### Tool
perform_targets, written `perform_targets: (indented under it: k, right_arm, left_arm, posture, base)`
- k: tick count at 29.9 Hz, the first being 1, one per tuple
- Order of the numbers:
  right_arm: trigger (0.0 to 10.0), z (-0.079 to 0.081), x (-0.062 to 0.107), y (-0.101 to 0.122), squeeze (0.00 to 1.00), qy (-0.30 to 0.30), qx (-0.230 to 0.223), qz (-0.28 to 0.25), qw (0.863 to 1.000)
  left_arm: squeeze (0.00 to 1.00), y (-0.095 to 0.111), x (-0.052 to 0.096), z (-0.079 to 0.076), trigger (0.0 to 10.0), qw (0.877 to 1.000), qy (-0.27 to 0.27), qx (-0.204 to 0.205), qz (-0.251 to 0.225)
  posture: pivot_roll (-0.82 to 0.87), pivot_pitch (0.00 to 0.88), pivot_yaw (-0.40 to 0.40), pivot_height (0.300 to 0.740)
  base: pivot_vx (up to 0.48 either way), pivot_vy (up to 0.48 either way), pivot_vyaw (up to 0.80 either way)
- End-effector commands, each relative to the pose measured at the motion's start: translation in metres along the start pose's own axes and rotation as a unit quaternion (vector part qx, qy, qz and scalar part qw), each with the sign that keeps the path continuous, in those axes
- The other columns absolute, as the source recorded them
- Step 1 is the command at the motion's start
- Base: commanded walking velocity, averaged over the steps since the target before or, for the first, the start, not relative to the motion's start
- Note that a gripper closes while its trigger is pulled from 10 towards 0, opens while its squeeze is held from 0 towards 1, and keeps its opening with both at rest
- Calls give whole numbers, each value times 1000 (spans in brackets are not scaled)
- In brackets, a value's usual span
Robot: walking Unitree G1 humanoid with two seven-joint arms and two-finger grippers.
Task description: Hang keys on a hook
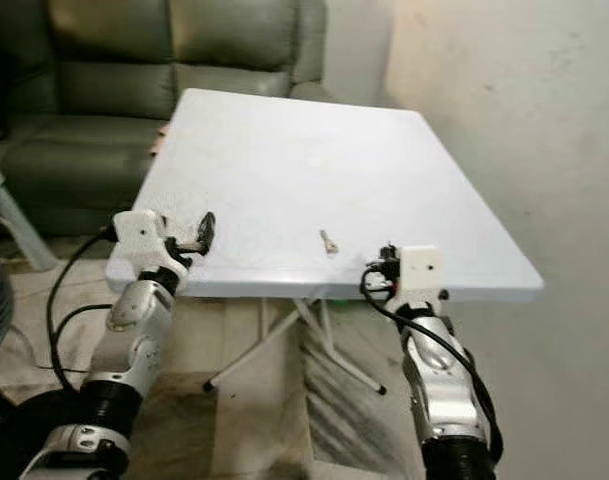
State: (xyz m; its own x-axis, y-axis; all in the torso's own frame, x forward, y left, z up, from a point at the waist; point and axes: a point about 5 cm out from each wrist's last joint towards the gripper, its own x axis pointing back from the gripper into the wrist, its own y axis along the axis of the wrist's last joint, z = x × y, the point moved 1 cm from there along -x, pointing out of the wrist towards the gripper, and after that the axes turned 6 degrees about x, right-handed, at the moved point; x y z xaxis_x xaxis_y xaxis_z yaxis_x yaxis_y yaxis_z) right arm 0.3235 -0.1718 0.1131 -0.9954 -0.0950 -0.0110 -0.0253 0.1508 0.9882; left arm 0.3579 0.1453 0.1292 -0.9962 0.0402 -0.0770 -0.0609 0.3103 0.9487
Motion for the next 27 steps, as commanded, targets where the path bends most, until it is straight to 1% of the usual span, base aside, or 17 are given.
perform_targets:
  k: [1, 7, 21, 27]
  right_arm:
    - [10000, -8, -1, 4, 0, -14, 5, -5, 1000]
    - [10000, -10, -1, 4, 0, -19, 3, -4, 1000]
    - [10000, -11, 1, 2, 0, -36, -8, -2, 999]
    - [10000, -10, 1, 3, 0, -39, -11, -3, 999]
  left_arm:
    - [0, -4, -1, -9, 10000, 1000, -5, 8, 11]
    - [0, -2, -2, -7, 10000, 1000, -3, -1, 8]
    - [0, -2, 0, -5, 10000, 1000, 3, 1, 9]
    - [0, -1, 0, -4, 10000, 1000, 4, -4, 10]
  posture:
    - [65, 0, -51, 740]
    - [67, 0, -52, 740]
    - [66, 0, -34, 740]
    - [65, 0, -29, 740]
  base:
    - [0, 0, -719]
    - [0, 0, -720]
    - [0, 0, -719]
    - [0, 0, -719]
